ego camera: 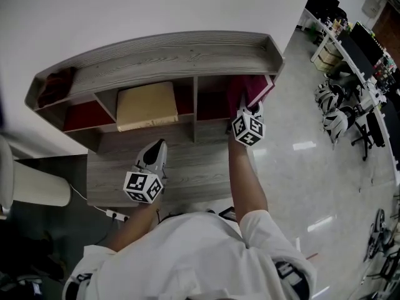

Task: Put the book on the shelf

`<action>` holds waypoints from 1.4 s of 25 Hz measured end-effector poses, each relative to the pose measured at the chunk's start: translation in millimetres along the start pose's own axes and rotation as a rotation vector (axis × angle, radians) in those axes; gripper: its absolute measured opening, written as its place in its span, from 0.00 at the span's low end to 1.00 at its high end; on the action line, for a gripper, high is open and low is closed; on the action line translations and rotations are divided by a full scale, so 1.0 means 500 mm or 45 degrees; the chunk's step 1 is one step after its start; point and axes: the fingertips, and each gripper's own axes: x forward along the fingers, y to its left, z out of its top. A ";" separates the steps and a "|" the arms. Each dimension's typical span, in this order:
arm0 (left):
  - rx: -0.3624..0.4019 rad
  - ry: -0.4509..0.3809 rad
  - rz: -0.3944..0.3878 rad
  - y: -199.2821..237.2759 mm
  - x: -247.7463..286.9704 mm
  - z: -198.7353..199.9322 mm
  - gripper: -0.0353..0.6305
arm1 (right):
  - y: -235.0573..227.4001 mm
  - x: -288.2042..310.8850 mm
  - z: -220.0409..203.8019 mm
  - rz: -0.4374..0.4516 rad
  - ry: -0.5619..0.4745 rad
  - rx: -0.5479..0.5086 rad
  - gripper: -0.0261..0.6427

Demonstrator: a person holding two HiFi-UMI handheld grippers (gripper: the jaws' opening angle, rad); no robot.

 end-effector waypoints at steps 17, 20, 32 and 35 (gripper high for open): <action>-0.051 -0.001 -0.016 -0.008 -0.024 -0.017 0.08 | -0.022 -0.006 -0.023 -0.031 0.039 0.002 0.25; -0.073 -0.025 -0.029 -0.014 -0.027 -0.014 0.08 | -0.024 -0.007 -0.023 -0.017 0.050 0.010 0.25; -0.104 -0.025 -0.073 -0.041 -0.027 -0.020 0.08 | -0.033 -0.033 -0.011 0.010 0.074 0.041 0.28; -0.119 -0.019 -0.090 -0.046 -0.025 -0.025 0.08 | -0.035 -0.058 -0.003 0.039 0.088 0.010 0.31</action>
